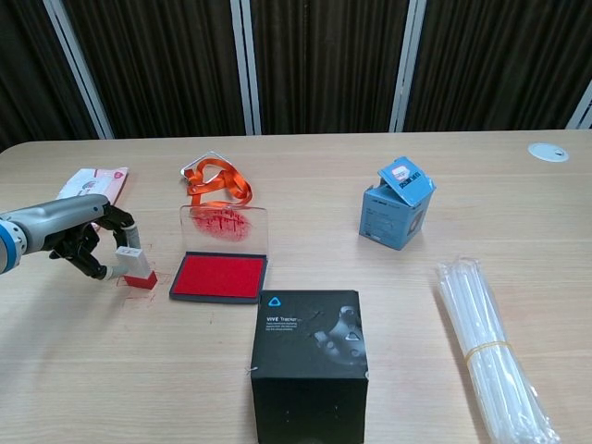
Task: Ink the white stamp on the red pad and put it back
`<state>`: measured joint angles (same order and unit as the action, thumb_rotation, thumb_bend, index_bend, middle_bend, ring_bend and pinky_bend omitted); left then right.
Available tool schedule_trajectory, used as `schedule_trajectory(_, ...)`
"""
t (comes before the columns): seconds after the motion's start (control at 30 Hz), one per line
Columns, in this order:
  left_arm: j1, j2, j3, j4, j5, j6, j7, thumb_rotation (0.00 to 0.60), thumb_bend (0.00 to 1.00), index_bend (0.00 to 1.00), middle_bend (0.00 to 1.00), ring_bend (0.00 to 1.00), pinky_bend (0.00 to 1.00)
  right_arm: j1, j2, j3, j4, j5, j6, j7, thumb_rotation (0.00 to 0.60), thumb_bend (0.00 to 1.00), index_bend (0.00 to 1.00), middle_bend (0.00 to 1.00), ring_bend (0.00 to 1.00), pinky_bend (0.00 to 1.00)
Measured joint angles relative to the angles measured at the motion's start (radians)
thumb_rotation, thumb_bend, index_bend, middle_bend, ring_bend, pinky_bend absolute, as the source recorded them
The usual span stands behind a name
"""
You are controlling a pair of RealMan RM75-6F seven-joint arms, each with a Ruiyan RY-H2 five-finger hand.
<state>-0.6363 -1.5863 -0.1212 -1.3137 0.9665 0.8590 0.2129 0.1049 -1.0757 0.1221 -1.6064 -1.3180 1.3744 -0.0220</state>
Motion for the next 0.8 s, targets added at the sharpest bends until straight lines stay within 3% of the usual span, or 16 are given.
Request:
schedule_trajectory(0.17, -0.001, 0.003, -0.001, -0.009, -0.007, 0.002, 0.012, 0.600, 0.21, 0.28, 0.32, 0.79, 0.83, 0.000, 0.000, 0.000, 0.000, 0.000, 0.000, -0.001, 0.600, 0.00, 0.00, 0.00, 0.00, 0.00)
schedule_trajectory(0.37, 0.005, 0.013, -0.001, -0.027, 0.000, 0.013, 0.009, 0.600, 0.14, 0.10, 0.11, 0.77, 0.81, 0.000, 0.000, 0.000, -0.001, 0.000, 0.000, 0.000, 0.600, 0.00, 0.00, 0.00, 0.00, 0.00)
schedule_trajectory(0.53, 0.025, 0.057, -0.004, -0.082, 0.040, 0.067, -0.003, 0.600, 0.08, 0.08, 0.05, 0.71, 0.77, -0.001, 0.004, -0.002, -0.006, -0.007, 0.001, 0.007, 0.600, 0.00, 0.00, 0.00, 0.00, 0.00)
schedule_trajectory(0.6, 0.039, 0.086, -0.004, -0.114, 0.067, 0.109, -0.006, 0.600, 0.03, 0.06, 0.02, 0.60, 0.67, -0.002, 0.005, -0.003, -0.009, -0.011, 0.004, 0.009, 0.600, 0.00, 0.00, 0.00, 0.00, 0.00)
schedule_trajectory(0.77, 0.099, 0.164, 0.005, -0.193, 0.156, 0.262, -0.006, 0.600, 0.00, 0.00, 0.00, 0.15, 0.10, -0.009, 0.015, -0.007, -0.024, -0.030, 0.019, 0.026, 0.600, 0.00, 0.00, 0.00, 0.00, 0.00)
schedule_trajectory(0.8, 0.112, 0.178, 0.008, -0.205, 0.173, 0.294, -0.005, 0.600, 0.00, 0.00, 0.00, 0.09, 0.05, -0.010, 0.017, -0.008, -0.026, -0.033, 0.020, 0.029, 0.600, 0.00, 0.00, 0.00, 0.00, 0.00)
